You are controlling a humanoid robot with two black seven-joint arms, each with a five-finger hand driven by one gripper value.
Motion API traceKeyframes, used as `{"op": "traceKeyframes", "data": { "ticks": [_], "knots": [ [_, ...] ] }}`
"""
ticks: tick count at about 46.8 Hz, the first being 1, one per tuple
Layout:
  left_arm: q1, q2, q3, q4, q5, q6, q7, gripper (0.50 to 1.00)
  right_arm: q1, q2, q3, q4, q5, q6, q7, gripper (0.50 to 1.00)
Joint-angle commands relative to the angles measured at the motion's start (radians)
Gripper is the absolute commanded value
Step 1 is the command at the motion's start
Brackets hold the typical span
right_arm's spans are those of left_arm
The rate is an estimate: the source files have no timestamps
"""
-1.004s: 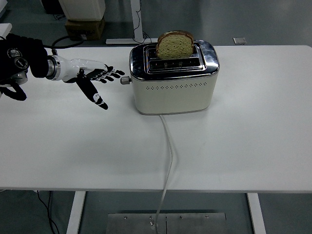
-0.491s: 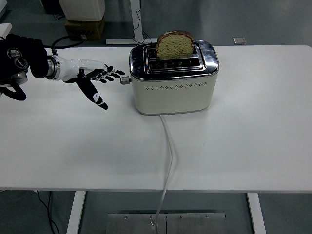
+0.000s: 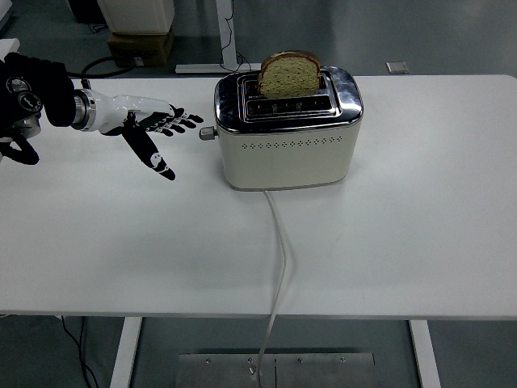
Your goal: Press down toaster
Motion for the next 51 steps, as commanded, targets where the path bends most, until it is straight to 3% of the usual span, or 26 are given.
{"op": "traceKeyframes", "data": {
  "ticks": [1, 51],
  "knots": [
    [0.0, -0.003, 0.0, 0.0, 0.0, 0.001, 0.002, 1.0, 0.0, 0.0, 0.0, 0.0, 0.0, -0.001, 0.0, 1.0],
    [0.038, -0.024, 0.003, 0.028, 0.008, 0.007, 0.004, 1.0, 0.0, 0.0, 0.0, 0.0, 0.0, -0.001, 0.0, 1.0]
  ]
}}
